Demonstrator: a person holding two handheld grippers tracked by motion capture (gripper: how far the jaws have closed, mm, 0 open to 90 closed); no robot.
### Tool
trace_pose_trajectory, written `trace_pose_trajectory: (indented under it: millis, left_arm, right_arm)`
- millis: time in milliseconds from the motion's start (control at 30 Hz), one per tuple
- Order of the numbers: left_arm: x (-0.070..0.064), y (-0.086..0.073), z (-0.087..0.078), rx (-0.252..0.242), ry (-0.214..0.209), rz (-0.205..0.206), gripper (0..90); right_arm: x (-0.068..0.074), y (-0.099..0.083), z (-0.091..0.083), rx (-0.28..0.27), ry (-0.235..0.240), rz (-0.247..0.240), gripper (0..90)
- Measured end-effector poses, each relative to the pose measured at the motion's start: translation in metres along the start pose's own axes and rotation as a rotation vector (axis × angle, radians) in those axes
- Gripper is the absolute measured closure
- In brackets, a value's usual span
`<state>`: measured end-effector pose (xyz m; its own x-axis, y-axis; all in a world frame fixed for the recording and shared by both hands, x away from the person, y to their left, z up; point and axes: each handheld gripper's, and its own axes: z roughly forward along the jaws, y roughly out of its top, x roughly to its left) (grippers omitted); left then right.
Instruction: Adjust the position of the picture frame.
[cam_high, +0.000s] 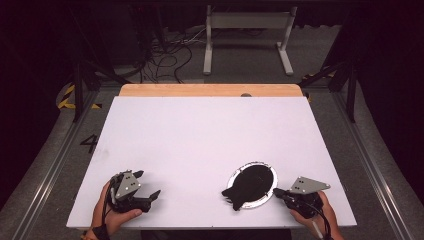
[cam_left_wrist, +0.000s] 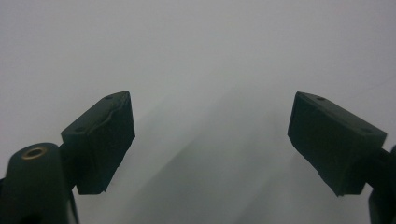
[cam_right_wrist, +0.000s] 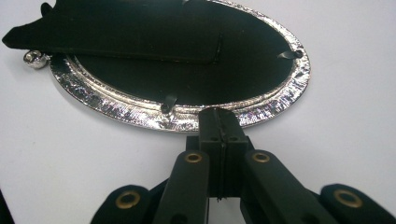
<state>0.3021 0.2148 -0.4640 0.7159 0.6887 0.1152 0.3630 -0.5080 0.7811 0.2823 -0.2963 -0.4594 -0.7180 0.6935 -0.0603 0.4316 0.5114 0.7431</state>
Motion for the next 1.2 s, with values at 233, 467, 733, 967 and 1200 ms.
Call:
trace_pose_trajectory:
  millis: [233, 467, 733, 967, 1200]
  left_arm:
    - [-0.002, 0.0, -0.001, -0.002, -0.012, 0.005, 16.2]
    - [-0.003, -0.001, -0.002, 0.0, -0.007, 0.004, 16.4]
    - [-0.004, -0.001, -0.002, -0.004, -0.009, -0.002, 16.3]
    - [-0.007, 0.002, 0.002, -0.003, -0.022, 0.015, 17.7]
    - [-0.01, 0.005, 0.004, -0.011, -0.042, 0.01, 21.9]
  right_arm:
    - [0.0, 0.004, 0.004, 0.008, -0.018, 0.0, 90.0]
    - [-0.002, 0.009, 0.01, 0.001, -0.018, 0.021, 90.0]
    - [-0.001, 0.013, 0.013, 0.018, -0.035, 0.014, 90.0]
    - [0.001, 0.02, 0.02, 0.028, -0.06, 0.017, 90.0]
    - [0.001, 0.025, 0.024, 0.035, -0.067, 0.013, 90.0]
